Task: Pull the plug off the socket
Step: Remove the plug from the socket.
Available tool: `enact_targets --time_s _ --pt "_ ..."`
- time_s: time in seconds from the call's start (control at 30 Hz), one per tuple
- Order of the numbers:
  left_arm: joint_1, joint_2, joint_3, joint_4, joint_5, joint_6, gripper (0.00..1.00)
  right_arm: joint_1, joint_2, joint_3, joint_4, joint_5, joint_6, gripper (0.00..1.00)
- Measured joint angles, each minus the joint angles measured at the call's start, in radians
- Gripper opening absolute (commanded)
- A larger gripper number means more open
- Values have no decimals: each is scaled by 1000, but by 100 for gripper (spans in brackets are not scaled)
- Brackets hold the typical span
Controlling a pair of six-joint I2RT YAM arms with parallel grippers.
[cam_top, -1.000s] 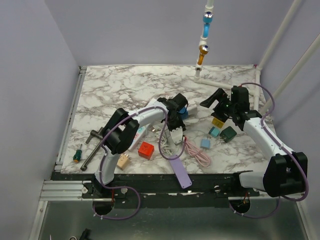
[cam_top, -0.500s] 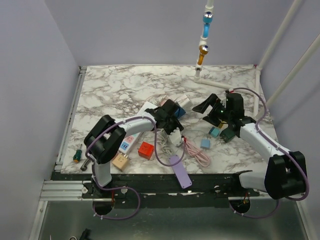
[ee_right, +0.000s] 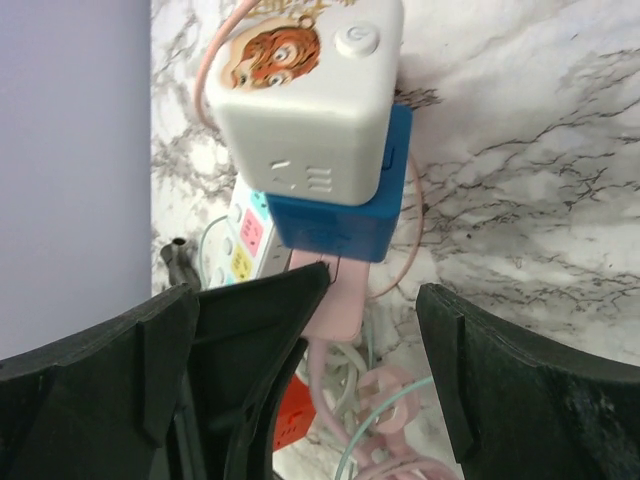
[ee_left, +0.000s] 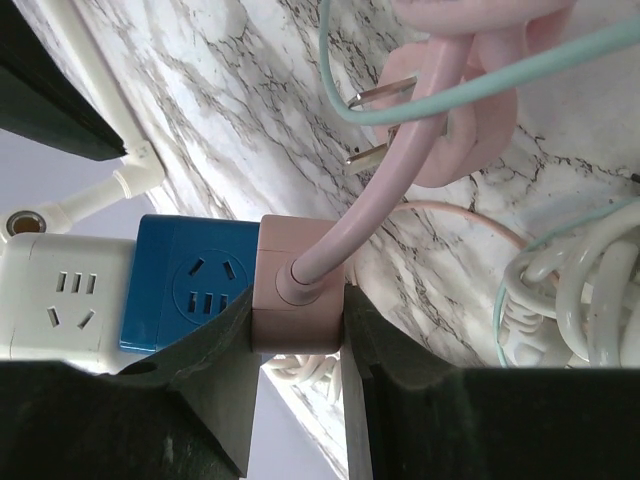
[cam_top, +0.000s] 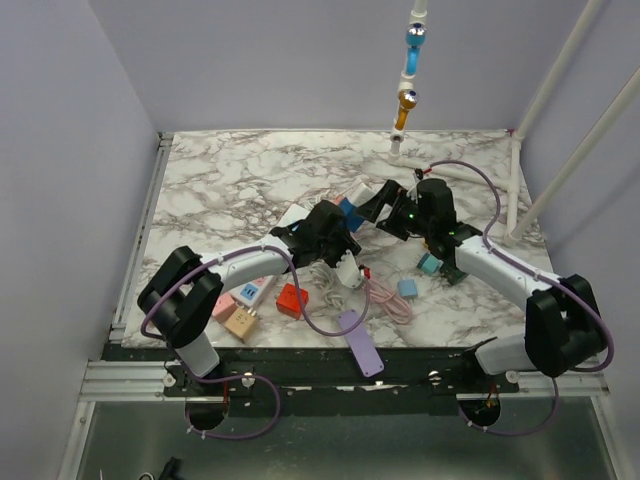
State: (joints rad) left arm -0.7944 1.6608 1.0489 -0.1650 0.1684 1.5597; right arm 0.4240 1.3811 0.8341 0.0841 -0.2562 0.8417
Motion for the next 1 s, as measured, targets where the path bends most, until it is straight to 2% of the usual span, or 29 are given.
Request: enact_targets --time_s 0.5,0.77,1.0 --pt "-5 -13 -23 21 -24 2 0 199 183 129 -32 354 0 100" --pt "-6 -13 -24 23 -28 2 0 223 272 142 -18 518 49 99" --pt "-6 -13 -27 29 -29 2 0 224 293 144 42 547 59 76"
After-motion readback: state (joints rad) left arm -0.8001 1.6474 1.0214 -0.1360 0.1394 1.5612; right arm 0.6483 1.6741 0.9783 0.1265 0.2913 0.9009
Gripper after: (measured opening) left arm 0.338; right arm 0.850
